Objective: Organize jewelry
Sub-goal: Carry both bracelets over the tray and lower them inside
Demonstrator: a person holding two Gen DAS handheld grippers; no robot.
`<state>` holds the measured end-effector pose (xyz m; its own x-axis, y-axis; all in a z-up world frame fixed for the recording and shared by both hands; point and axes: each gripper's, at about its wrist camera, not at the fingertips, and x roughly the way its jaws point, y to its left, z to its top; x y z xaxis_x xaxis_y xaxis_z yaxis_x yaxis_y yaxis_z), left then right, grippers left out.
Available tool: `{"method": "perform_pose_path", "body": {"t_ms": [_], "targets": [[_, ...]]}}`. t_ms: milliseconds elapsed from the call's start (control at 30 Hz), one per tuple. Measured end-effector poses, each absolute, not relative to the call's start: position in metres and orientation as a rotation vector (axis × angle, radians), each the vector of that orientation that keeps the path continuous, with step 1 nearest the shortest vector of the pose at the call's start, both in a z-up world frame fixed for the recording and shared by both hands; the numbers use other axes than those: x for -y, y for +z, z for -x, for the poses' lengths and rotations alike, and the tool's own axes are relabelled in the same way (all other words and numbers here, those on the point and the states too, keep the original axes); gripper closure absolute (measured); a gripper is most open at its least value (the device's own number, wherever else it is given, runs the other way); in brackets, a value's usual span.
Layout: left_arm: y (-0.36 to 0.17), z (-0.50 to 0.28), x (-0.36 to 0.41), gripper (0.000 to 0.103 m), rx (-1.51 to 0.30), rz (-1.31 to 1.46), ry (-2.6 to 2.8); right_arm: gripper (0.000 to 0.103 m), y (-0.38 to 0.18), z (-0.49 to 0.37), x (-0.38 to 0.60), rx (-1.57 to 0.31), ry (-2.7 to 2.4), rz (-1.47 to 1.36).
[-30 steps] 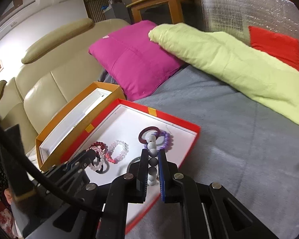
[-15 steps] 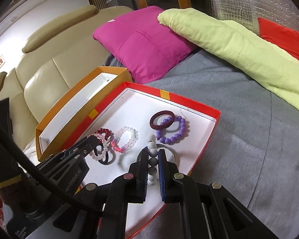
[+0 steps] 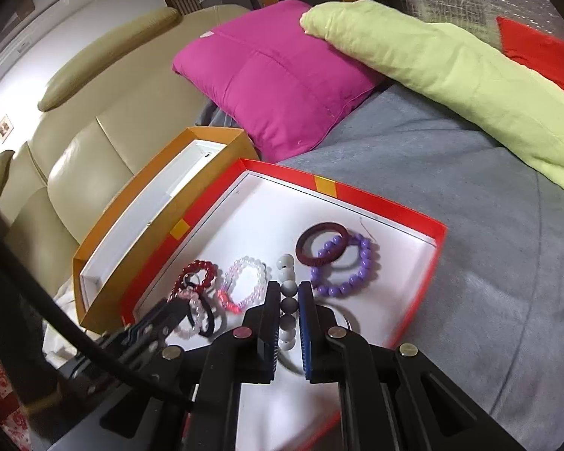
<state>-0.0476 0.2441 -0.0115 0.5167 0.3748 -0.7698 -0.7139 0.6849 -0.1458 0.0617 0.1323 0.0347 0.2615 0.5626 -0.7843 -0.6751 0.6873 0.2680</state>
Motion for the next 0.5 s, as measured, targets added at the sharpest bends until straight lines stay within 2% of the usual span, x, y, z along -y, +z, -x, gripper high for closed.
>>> {"method": "perform_pose_path", "body": {"t_ms": [500], "targets": [[-0.027, 0.040, -0.251, 0.095, -0.857, 0.503, 0.713, 0.093, 0.029, -0.088, -0.168, -1.018, 0.862, 0.109]]}}
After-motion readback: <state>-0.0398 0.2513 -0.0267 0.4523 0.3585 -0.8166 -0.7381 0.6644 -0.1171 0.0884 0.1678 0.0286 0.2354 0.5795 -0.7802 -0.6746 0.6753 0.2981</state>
